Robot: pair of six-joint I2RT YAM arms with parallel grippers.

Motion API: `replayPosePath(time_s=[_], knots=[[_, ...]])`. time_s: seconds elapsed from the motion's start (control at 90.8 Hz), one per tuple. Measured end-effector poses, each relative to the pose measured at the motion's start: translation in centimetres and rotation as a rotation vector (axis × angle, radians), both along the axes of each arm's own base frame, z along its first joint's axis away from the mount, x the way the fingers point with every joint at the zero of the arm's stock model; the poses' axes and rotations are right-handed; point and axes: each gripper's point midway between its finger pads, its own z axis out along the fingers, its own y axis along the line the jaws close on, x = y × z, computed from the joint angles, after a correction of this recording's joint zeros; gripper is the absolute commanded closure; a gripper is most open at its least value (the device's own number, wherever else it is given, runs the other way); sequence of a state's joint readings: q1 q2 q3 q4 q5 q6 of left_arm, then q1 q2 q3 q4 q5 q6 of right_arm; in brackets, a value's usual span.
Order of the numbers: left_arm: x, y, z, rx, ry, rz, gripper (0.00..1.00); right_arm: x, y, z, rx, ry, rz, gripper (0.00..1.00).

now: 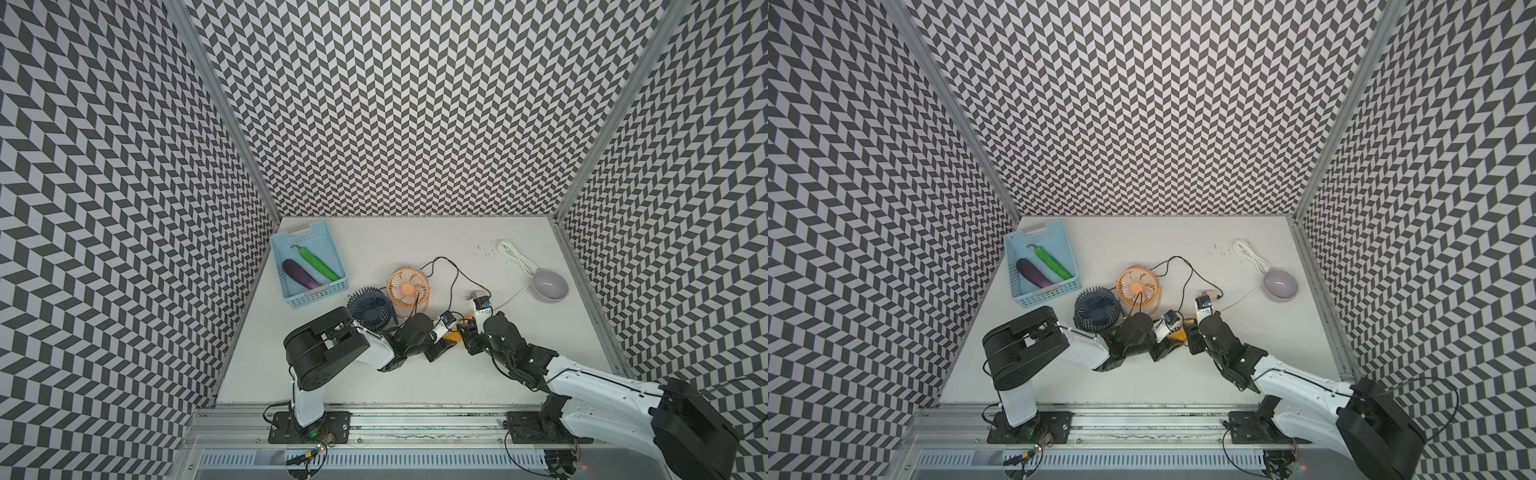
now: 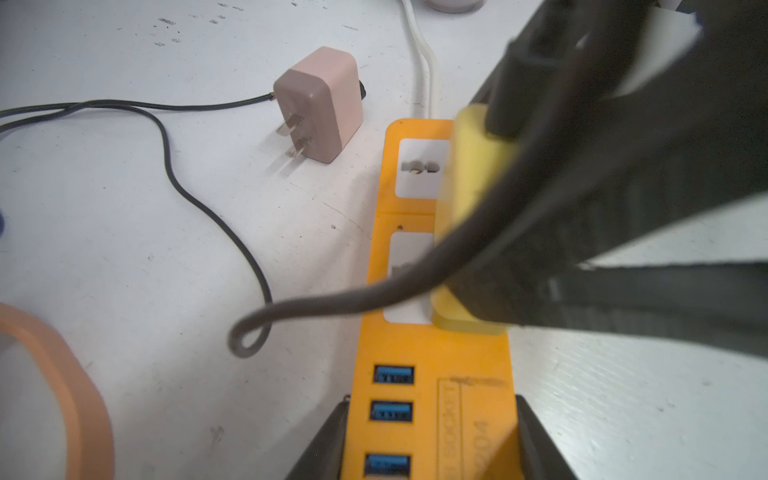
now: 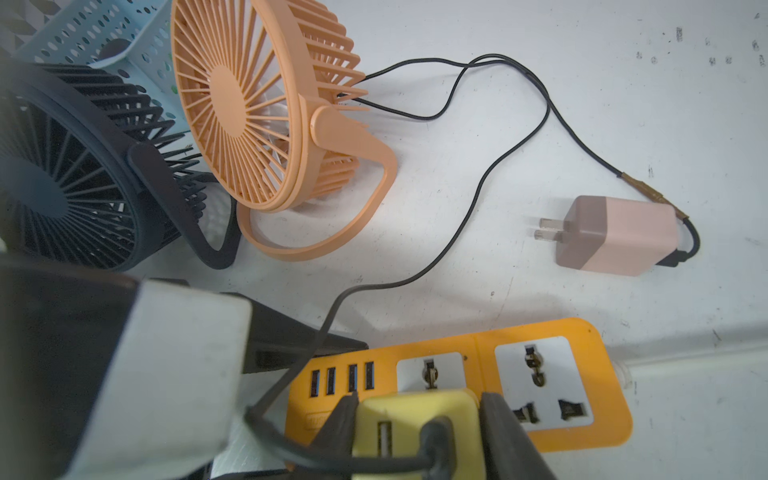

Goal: Unplug the desk fan from the power strip
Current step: Remove the plug from the socket.

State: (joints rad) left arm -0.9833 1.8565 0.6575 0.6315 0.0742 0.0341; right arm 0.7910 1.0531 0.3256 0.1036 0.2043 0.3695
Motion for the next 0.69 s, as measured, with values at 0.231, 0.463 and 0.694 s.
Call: replayPosePath(time_s=[0.231,0.463,0.694], knots=[[-0.04,-0.04,0.02,-0.003,0.002,0.0,0.89,0.42,-0.73,0.0,0.09,0.053,-0.025,0.79],[-0.06,-0.04,0.01,-0.002,0.003,-0.001,0.89,0.33,-0.62,-0.06,0.091,0.063,-0.016,0.79],[-0.09,-0.03,-0.03,0.001,0.001,-0.004,0.9,-0.15,0.01,-0.06,0.027,0.025,-0.018,0.8]])
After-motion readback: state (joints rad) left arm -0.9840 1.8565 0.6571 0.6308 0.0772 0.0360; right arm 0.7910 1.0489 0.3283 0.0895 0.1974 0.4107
